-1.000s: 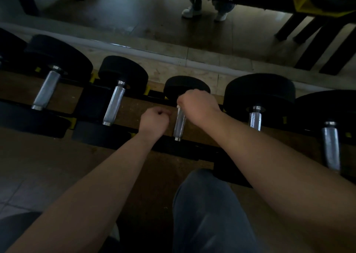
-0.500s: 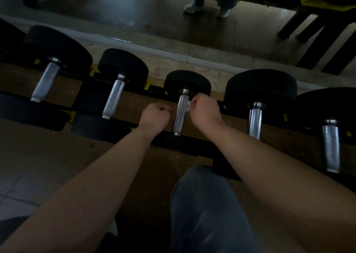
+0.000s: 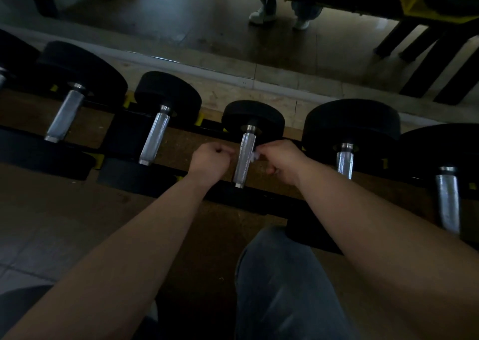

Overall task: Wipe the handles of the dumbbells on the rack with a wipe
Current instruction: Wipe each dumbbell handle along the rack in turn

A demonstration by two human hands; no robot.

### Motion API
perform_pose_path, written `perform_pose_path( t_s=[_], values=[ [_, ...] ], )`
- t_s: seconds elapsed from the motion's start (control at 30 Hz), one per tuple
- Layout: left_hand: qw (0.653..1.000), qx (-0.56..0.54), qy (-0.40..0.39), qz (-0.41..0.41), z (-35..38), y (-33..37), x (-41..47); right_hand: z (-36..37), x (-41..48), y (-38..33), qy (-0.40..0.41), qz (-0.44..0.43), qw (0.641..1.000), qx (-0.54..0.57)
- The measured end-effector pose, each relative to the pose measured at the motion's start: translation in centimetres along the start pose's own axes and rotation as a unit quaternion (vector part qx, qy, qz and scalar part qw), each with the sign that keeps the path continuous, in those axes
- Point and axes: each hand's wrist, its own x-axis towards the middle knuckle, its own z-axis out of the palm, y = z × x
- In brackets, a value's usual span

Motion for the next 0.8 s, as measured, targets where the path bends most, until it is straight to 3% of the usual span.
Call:
perform_pose_path(
  t_s=[0.23,0.37,0.47,0.57,0.67,0.8],
  values=[
    [1.000,0.023,0.002,0.001,0.3,0.0,0.4,0.8,-0.1,0.9,-0.098,0.063,0.987,-0.113],
    [1.000,0.009,-0.002,0.006,0.1,-0.1,0.4,0.6,1.4,-0.2,-0.040,0.043,0.998,0.028],
    [1.000,0.010,-0.007,0.011,0.1,-0.1,0.5,0.2,1.9,-0.5,-0.053,0.047,0.990,0.119],
    [0.999,0.029,-0.015,0.010,0.2,-0.3,0.7,-0.2,1.1,0.4,-0.140,0.103,0.985,-0.014],
    [0.999,0.042,-0.013,0.012,0.4,-0.6,1.0,-0.5,0.9,1.0,-0.239,0.135,0.954,-0.118],
    [0.991,0.102,-0.070,0.046,0.4,-0.4,1.0,0.1,1.3,1.0,-0.174,0.063,0.977,-0.106]
  ],
)
